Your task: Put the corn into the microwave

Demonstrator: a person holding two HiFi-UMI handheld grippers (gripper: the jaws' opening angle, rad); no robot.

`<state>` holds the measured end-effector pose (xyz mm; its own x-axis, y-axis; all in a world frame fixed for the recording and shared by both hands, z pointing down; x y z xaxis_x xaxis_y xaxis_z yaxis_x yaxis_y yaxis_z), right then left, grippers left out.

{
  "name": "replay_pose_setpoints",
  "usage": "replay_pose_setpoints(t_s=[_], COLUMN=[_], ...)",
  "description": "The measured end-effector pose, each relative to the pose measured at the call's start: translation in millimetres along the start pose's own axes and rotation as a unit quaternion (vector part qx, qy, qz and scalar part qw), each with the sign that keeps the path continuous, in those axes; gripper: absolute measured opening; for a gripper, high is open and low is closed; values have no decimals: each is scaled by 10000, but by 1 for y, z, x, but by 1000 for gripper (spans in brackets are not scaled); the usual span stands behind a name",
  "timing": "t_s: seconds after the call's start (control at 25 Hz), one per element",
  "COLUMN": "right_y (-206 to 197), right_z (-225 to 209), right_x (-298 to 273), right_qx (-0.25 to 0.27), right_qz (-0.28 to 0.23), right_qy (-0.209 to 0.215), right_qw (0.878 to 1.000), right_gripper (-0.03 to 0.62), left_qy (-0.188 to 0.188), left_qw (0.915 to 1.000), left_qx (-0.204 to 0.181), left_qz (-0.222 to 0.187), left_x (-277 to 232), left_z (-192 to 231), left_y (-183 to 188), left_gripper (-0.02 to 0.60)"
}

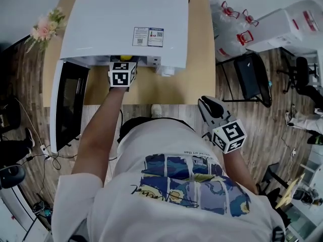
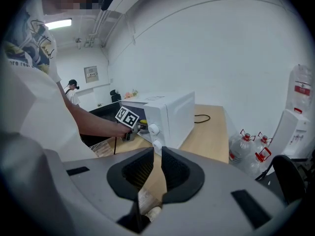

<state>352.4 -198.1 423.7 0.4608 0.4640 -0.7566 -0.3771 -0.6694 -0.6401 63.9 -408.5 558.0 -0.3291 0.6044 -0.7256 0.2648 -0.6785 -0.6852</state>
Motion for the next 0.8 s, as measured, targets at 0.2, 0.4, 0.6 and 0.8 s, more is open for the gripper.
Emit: replay_pose_setpoints(t_s=[0.2,0.4,0.6,0.8], right_y=[2,3,9,12], right_z=[-17,-27,-33,-36], right_x=[-3,-7,-12,-16], right_qx=[12,20,62,96], right_qz=[12,15,-18,-21], right_qy=[39,99,174,265], right_qw=[10000,9999,9998,9996], right_gripper=[48,48,48,48], left_qy=[204,355,481,545], left_qw=[9994,9969,9959,9949], left_qx=[-213,-510,-495,-499], left_qz=[180,473,584,680], left_x=[-14,-20,-24,-25], left_z=[-3,-14,-16,-15], left_y=[6,6,8,8], left_gripper=[254,255,257,265])
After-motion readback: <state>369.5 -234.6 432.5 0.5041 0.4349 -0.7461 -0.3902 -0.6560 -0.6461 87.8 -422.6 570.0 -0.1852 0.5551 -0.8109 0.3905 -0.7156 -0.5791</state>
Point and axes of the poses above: the fingertips, and each gripper's own axes: x backward along the fingers, z to its left, y out of its top, the point moved 6 cm from there along x, backward along the fingers, and after that the axes turned 15 degrees about z, right-handed, at the moved point
